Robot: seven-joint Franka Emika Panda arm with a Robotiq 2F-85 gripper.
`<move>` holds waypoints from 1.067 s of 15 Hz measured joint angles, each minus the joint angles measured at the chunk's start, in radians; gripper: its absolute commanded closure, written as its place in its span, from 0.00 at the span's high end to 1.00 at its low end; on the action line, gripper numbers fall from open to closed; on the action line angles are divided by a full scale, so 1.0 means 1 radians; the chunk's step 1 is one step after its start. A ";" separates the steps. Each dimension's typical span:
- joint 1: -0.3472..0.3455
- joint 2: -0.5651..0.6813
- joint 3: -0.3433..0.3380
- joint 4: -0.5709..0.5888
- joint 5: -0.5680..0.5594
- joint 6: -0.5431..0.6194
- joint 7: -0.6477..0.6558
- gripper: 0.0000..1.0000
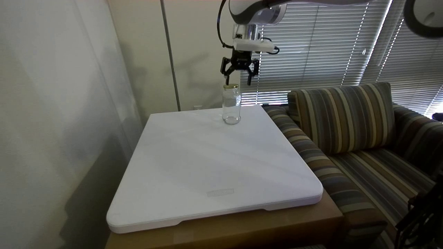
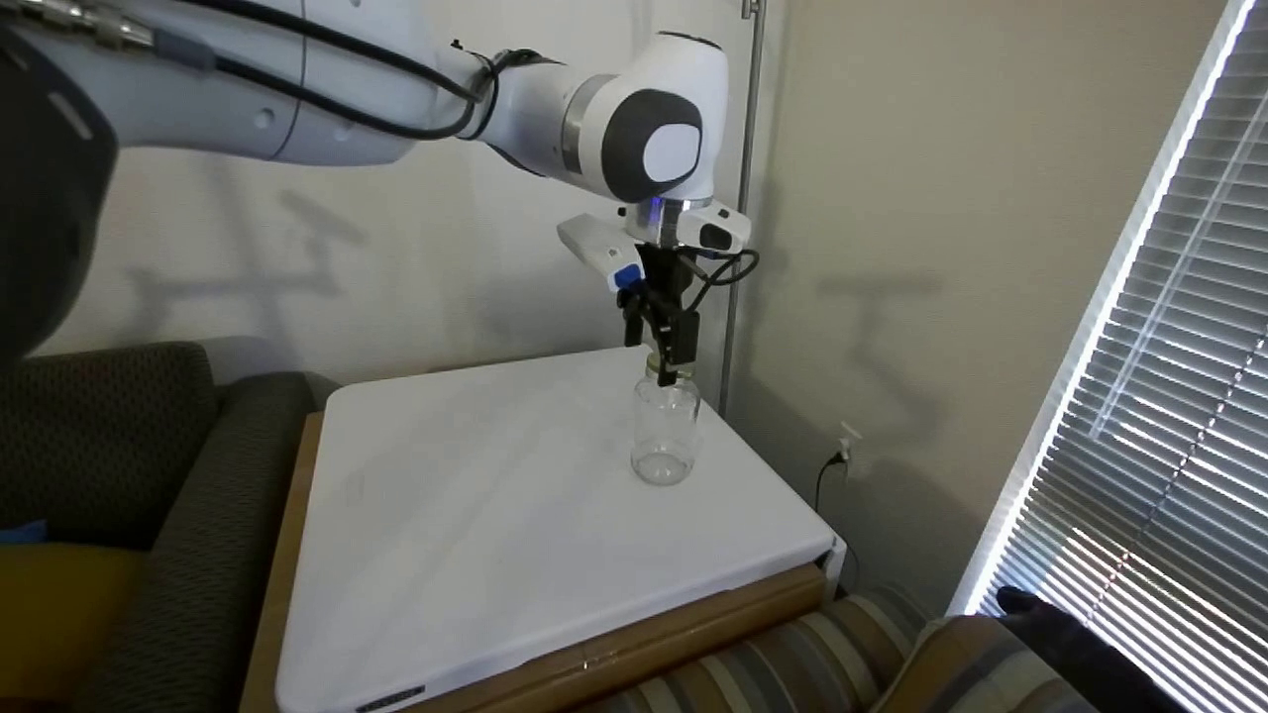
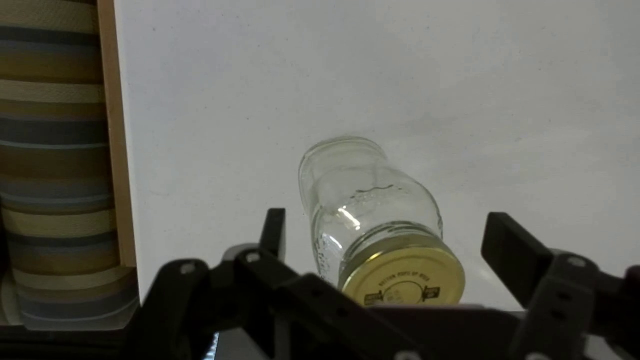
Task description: Put the lid on the table
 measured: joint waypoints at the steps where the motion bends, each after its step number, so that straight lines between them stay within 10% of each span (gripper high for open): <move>1: 0.004 0.000 -0.003 0.000 -0.003 -0.002 0.008 1.00; 16: 0.063 -0.053 -0.068 0.006 -0.105 -0.014 0.099 1.00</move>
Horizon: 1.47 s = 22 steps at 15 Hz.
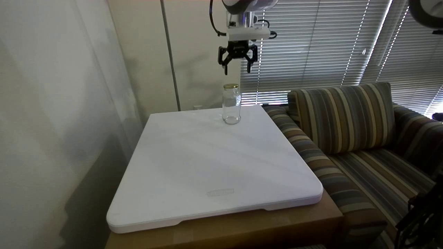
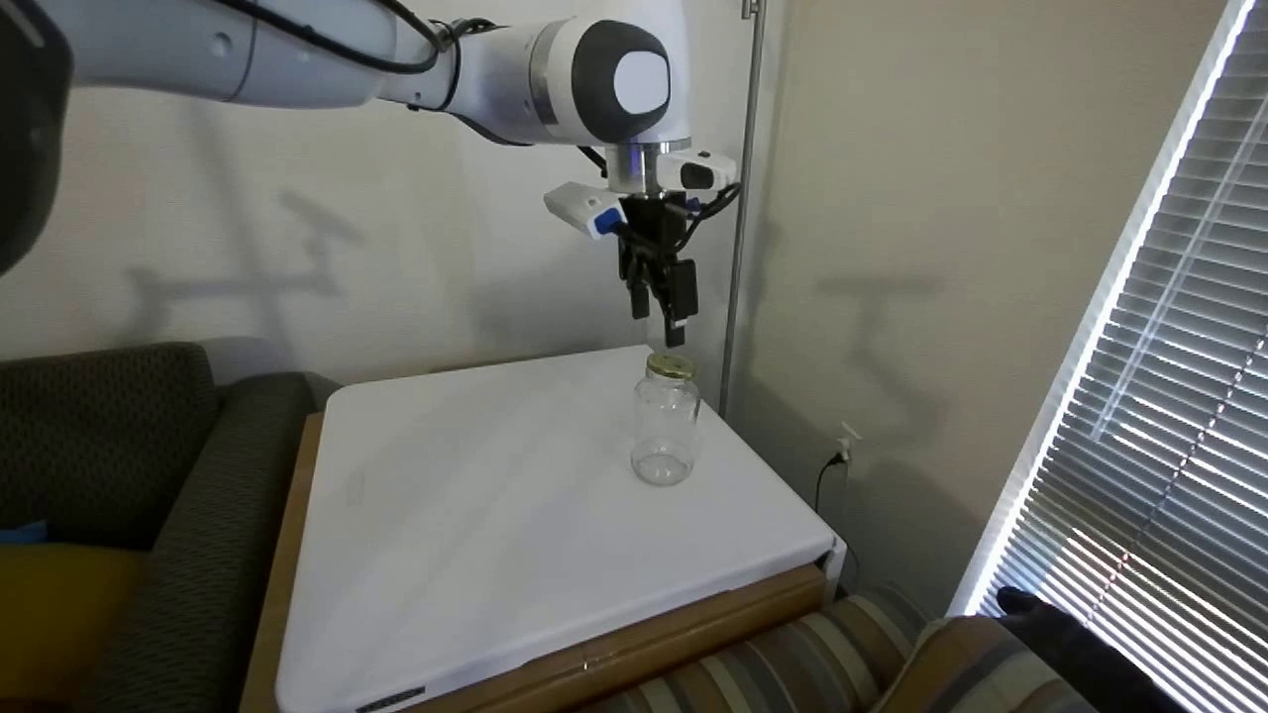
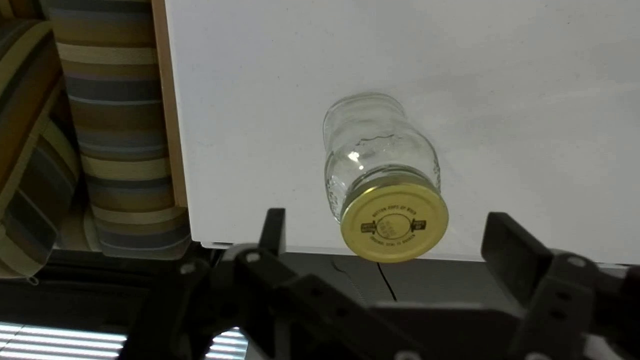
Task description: Put the lid on the table
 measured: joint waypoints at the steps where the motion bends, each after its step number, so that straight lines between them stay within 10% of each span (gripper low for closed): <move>1: -0.001 0.000 0.000 0.000 0.000 0.010 0.000 1.00; 22: 0.000 0.149 0.002 0.060 0.000 0.223 -0.008 1.00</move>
